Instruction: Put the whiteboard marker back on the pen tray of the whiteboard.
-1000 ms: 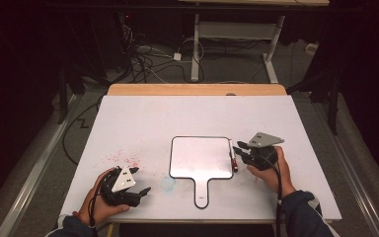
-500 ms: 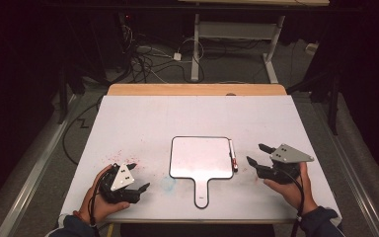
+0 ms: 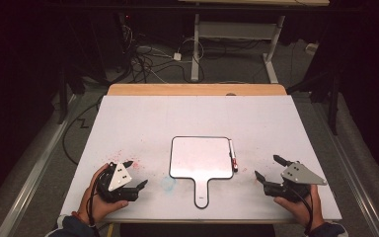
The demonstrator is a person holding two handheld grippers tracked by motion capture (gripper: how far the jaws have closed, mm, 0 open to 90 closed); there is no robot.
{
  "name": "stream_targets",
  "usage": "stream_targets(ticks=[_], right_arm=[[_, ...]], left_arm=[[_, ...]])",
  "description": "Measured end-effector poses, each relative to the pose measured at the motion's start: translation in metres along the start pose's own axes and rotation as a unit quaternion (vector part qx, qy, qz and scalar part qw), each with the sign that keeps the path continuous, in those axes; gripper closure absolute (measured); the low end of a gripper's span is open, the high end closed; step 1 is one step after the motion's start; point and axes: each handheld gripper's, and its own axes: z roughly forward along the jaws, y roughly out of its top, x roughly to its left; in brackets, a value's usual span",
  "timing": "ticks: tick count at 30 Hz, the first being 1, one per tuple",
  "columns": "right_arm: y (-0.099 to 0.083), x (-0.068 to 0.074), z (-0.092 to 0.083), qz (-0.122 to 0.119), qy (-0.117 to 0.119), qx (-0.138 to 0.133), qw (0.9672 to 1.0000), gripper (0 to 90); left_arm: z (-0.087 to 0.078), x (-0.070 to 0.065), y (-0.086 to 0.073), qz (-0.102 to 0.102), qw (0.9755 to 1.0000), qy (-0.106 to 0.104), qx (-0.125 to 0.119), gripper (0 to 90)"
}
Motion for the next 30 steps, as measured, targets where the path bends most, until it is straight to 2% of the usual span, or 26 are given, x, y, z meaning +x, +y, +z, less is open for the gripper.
stream_targets(ticks=[6,11,21,30], right_arm=[[-0.0096,0.0058,-0.0071,0.0,0.0,0.011,0.9999,19.4],[-0.0075,0.0068,-0.0058,0.001,-0.001,0.005,1.0,19.4],[-0.0078,0.0069,-0.0039,-0.006,-0.001,0.009,0.9999,19.4],[-0.0088,0.0088,-0.0026,-0.022,-0.007,0.015,0.9996,19.9]], left_arm=[[-0.0008,-0.0014,-0.0005,0.003,1.0,-0.001,0.0,21.2],[0.0,-0.0004,-0.0004,0.001,1.0,-0.001,-0.001,21.2],[0.0019,-0.0006,-0.0003,0.0,1.0,-0.003,0.003,21.2],[0.0058,0.0003,0.0017,0.0,0.9999,-0.01,0.008,21.2]])
